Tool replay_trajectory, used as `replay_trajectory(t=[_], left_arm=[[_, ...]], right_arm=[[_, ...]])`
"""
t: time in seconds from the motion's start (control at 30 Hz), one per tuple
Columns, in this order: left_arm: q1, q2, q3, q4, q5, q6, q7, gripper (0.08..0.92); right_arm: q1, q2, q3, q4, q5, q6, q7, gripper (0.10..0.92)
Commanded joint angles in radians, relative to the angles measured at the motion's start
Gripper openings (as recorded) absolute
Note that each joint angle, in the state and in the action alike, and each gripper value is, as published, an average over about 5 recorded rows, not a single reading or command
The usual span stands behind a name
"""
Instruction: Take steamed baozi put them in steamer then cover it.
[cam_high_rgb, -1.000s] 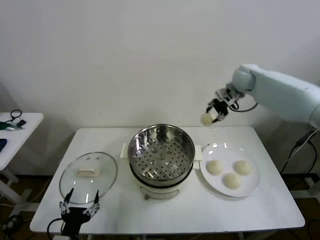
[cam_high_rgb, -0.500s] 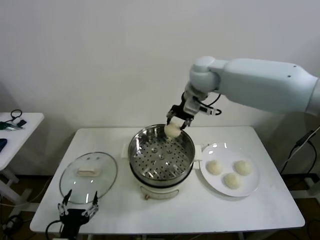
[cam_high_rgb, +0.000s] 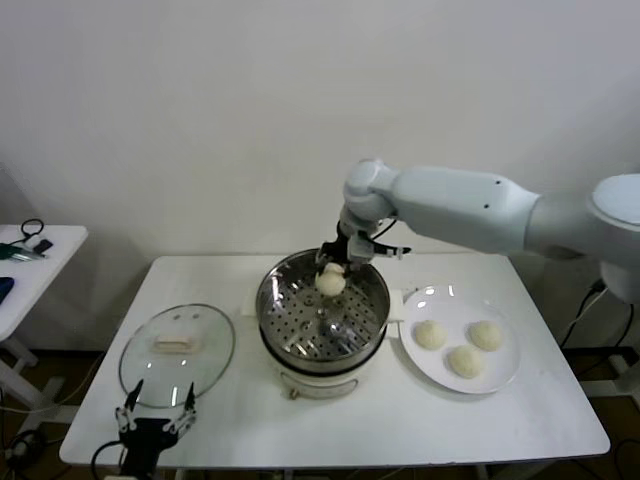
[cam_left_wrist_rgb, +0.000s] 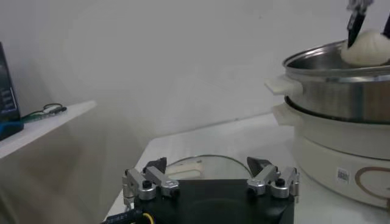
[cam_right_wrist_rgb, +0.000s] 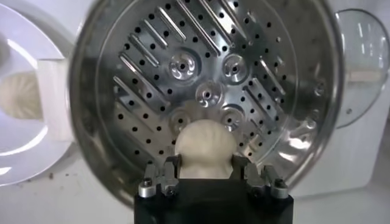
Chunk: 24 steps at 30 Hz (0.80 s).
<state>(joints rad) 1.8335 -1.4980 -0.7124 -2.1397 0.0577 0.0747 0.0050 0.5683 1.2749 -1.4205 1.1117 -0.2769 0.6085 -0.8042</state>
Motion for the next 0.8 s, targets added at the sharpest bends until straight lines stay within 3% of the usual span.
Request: replay_trajectory(t=[0.03,0.17,0.3,0.43,0.5,0.63,0.8], left_arm=[[-0.004,0.002,-0.002,0.002,-0.002,0.002,0.0,0.823],[-0.006,0.002,-0.002,0.002,-0.004,0.002,0.0,0.823],[-0.005,0.001,-0.002,-0.001,-0.004,0.001,0.0,0.823],[-0.003,-0.001,-0.001,-0.007,-0.002,0.0,0.001,0.823],[0.001,-0.002,0.0,-0.01,-0.001,0.0,0.001,0.823],[0.008,-0.003,0.001,-0.017,0.0,-0.002,0.001,0.823],[0.009,-0.003,0.003,-0.024,0.0,-0.003,0.001,0.823]], right_arm=[[-0.091,0.061,0.023,-0.126,-0.068,0.03,0.052,0.577],[-0.064,0.062,0.015,-0.121,-0.021,0.037,0.05,0.617],[0.015,0.038,-0.003,-0.08,0.09,0.041,0.022,0.738],[0.161,-0.014,-0.033,-0.033,0.298,0.027,-0.043,0.812],[0.264,-0.061,-0.09,-0.009,0.472,-0.002,-0.098,0.819],[0.45,-0.209,-0.259,0.067,0.828,-0.212,-0.236,0.822],[0.531,-0.438,-0.431,0.207,0.907,-0.581,-0.219,0.823]])
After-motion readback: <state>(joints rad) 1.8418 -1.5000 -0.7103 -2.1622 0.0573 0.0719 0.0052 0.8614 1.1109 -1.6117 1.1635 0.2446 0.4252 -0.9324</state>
